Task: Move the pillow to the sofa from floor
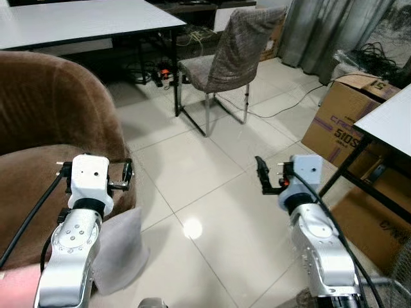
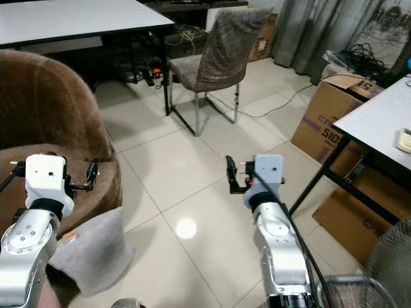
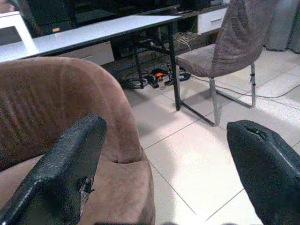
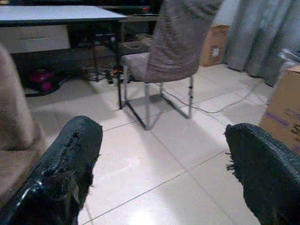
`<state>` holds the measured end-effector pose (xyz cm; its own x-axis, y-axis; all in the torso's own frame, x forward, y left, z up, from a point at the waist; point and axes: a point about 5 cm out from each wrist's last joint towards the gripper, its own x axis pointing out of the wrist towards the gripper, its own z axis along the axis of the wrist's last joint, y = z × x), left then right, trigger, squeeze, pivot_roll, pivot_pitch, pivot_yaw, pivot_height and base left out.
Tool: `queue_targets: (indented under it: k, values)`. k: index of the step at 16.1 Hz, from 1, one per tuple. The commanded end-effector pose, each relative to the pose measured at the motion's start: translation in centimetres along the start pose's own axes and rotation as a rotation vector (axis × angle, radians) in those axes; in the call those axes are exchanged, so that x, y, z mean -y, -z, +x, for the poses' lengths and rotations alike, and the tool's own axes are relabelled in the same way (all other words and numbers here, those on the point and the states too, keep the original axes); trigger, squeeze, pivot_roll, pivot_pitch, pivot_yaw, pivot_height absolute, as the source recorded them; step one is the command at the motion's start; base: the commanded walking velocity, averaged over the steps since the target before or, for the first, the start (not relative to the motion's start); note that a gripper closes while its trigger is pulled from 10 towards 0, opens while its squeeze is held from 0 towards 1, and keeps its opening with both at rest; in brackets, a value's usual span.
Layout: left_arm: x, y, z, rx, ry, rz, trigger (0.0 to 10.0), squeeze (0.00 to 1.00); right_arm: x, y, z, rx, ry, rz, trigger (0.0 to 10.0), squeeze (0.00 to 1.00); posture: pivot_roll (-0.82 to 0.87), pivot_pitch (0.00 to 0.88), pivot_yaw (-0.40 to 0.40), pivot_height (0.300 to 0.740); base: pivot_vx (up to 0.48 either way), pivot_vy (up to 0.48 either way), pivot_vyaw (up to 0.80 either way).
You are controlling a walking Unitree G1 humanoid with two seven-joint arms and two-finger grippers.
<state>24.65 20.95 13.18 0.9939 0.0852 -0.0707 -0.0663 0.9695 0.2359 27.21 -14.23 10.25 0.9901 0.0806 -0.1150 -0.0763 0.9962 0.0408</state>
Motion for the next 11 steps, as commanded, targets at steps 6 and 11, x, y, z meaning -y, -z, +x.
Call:
queue_targets:
  k: [6, 11]
  values:
    - [-0.06, -0.11, 0.23, 0.003, -0.026, -0.025, 10.0, 0.00, 0.03, -0.58, 0.50, 0.015, -0.009, -0.012, 10.0, 1.00, 0.13, 0.000, -0.065, 0.740, 0.000, 0.000, 0.80]
    - [-0.25, 0.02, 0.26, -0.008, -0.036, -0.026, 10.0, 0.00, -0.02, -0.76, 0.82, 0.024, -0.009, -0.026, 10.0, 1.00, 0.14, 0.000, -0.072, 0.740, 0.000, 0.000, 0.80]
